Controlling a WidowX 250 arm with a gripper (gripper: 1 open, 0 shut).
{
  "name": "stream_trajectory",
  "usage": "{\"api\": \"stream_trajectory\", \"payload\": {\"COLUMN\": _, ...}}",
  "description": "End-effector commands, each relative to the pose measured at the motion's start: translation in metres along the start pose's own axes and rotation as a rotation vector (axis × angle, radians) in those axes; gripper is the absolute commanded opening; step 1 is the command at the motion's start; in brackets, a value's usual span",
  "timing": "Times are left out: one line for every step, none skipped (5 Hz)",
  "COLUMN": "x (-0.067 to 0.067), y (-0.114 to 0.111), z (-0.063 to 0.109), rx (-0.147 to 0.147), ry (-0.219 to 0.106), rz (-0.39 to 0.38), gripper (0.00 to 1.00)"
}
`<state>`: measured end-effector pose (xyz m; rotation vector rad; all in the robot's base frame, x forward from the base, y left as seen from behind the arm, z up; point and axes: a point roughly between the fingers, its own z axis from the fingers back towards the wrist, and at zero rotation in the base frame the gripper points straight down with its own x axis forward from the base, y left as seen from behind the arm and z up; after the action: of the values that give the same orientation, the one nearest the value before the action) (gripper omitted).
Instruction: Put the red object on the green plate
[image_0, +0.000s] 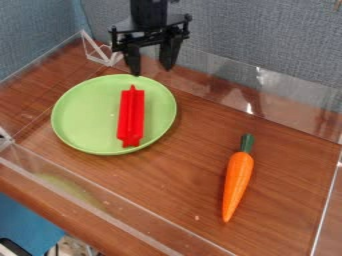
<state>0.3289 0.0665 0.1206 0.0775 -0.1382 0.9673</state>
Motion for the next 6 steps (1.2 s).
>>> {"api": "stream_trajectory", "payload": {"x": -0.008, "y": -0.001, "z": 0.018, "rx": -0.030, "ry": -0.070, "rz": 0.035, "gripper": 1.00}}
{"api": "stream_trajectory", "payload": {"x": -0.019, "y": -0.007, "z": 0.012, "rx": -0.005, "ry": -0.081, "rz": 0.053, "gripper": 1.00}}
{"api": "stream_trajectory", "payload": {"x": -0.030, "y": -0.021, "z": 0.007, "rx": 0.009, "ry": -0.086, "rz": 0.065, "gripper": 1.00}}
{"api": "stream_trajectory", "payload": {"x": -0.026, "y": -0.030, "z": -0.001, "rx": -0.001, "ry": -0.092, "rz": -0.015, "gripper": 1.00}}
{"api": "stream_trajectory", "payload": {"x": -0.029, "y": -0.047, "z": -0.008, "rx": -0.018, "ry": -0.090, "rz": -0.092, "gripper": 1.00}}
{"api": "stream_trajectory", "payload": {"x": -0.023, "y": -0.066, "z": -0.008, "rx": -0.028, "ry": -0.082, "rz": -0.092, "gripper": 1.00}}
